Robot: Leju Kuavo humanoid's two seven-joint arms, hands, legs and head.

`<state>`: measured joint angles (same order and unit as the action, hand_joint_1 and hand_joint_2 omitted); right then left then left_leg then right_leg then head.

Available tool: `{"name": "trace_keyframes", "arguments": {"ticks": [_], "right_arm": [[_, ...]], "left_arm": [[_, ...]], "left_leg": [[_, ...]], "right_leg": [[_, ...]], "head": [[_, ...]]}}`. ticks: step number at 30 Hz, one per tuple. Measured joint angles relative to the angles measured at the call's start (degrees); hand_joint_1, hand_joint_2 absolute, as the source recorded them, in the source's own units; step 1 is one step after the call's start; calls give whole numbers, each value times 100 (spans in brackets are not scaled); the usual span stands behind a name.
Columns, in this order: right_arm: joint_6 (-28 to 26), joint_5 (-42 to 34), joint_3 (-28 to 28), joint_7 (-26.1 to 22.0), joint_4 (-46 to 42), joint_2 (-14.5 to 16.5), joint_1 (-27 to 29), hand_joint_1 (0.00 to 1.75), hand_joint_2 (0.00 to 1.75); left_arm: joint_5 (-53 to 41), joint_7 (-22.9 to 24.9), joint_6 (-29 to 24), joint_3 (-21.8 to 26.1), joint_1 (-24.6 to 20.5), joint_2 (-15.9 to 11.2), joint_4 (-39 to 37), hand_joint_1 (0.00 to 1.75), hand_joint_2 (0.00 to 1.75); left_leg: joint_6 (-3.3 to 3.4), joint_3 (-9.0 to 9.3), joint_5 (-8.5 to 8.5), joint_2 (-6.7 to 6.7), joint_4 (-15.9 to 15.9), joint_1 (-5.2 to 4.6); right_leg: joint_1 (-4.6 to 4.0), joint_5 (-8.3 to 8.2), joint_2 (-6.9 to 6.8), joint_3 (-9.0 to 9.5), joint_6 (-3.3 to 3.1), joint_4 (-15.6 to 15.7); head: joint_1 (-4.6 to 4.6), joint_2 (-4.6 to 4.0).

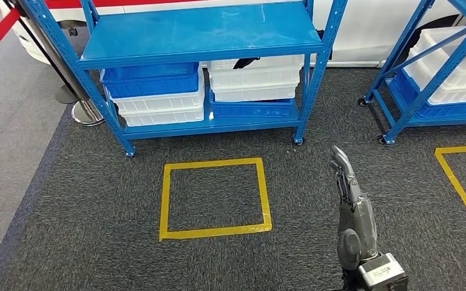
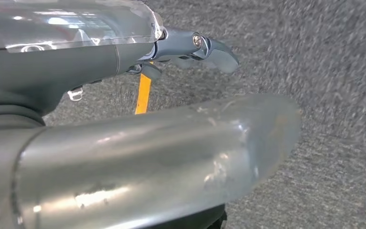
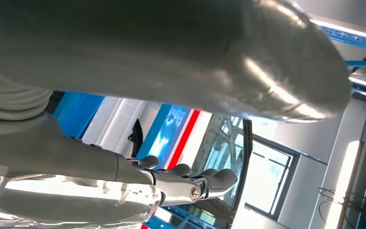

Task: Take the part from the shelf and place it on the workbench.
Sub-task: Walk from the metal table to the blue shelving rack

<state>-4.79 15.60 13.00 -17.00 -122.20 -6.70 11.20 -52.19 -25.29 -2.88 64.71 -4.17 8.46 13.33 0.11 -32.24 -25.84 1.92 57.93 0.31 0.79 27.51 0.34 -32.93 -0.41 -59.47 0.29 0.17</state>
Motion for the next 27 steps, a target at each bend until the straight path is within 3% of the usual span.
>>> {"name": "trace_keyframes", "arguments": {"ticks": [2,4,6,8,9,10,11,13,14,15,16,17,18,20,22,24,25,27], "right_arm": [[2,-9,-1,-4,4,4,4,0,0],[4,-17,-2,-7,7,8,4,0,0],[4,-23,0,-16,5,13,-10,0,0],[2,-25,-1,-21,9,17,-8,0,0],[2,-26,-3,-21,13,17,-1,0,0],[2,-26,-4,-20,16,17,6,0,0],[3,-26,-4,-22,17,17,8,0,0],[3,-26,-4,-22,20,17,7,0,0],[3,-26,-4,-22,26,18,7,0,0],[2,-26,-4,-20,33,19,8,0,0],[2,-27,-7,-18,40,19,20,0,0],[1,-27,-10,-18,45,19,30,0,0],[0,-28,-13,-19,46,19,36,0,0],[-2,-30,-22,-28,42,21,40,0,0],[-5,-30,-27,-35,35,21,42,0,0],[-7,-30,-28,-37,33,21,44,0,0],[-7,-30,-28,-37,33,21,44,0,0],[-7,-30,-28,-37,33,21,44,0,0]], "left_arm": [[13,43,53,16,3,-21,3,0,0],[20,57,65,25,7,-33,7,0,0],[22,65,69,29,5,-20,7,0,0],[22,70,72,34,8,-14,7,0,0],[22,71,72,37,15,-13,7,0,0],[24,72,72,39,24,-12,7,0,0],[26,72,75,41,34,-11,7,0,0],[31,72,80,44,47,-14,7,0,0],[33,72,82,49,45,-24,11,0,0],[34,72,83,52,40,-31,15,0,0],[37,72,83,56,37,-37,19,0,0],[40,71,86,60,36,-36,22,0,0],[46,72,95,60,38,-25,22,0,0],[70,74,118,65,33,-9,22,0,0],[101,76,140,85,6,-4,24,0,0],[119,79,150,112,-2,-4,24,0,0],[120,81,150,118,9,-4,24,0,0],[121,85,149,122,41,-4,24,0,0]], "left_leg": [[30,34,-13,-1,-68,-6],[144,189,14,2,-266,3],[204,340,68,0,-427,31],[188,361,78,-6,-453,57],[159,356,71,-6,-447,77],[116,358,56,-4,-431,108],[58,363,29,1,-401,154],[-111,365,-75,23,-264,270],[-208,344,-147,35,-154,306],[-294,296,-213,45,-52,319],[-358,247,-272,49,35,317],[-400,218,-314,51,93,308],[-426,202,-338,49,119,311],[-434,150,-358,-28,307,318],[-391,-199,-471,-140,904,287],[-323,-722,-700,-178,1632,223],[-275,-913,-759,-178,1825,181],[-104,-1037,-591,-173,1660,72]], "right_leg": [[18,-94,-17,6,39,-55],[33,-185,-37,1,105,-148],[40,8,-31,-115,135,-401],[81,387,-20,-404,175,-950],[114,510,-21,-545,213,-1194],[154,527,-23,-616,273,-1296],[199,426,-26,-584,339,-1205],[302,74,-1,-299,516,-610],[328,40,42,-189,565,-356],[341,74,79,-143,536,-241],[334,162,116,-164,464,-263],[323,231,122,-201,348,-324],[317,232,117,-203,247,-390],[284,264,92,-134,157,-407],[227,309,45,-19,100,-351],[153,362,8,92,53,-285],[109,394,0,155,29,-255],[5,473,-3,318,-21,-189]], "head": [[-1,0],[4,0],[38,0],[73,0],[78,0],[80,0],[79,0],[87,0],[119,0],[149,0],[161,0],[167,0],[142,0],[79,0],[31,0],[19,0],[17,0],[13,0]]}}
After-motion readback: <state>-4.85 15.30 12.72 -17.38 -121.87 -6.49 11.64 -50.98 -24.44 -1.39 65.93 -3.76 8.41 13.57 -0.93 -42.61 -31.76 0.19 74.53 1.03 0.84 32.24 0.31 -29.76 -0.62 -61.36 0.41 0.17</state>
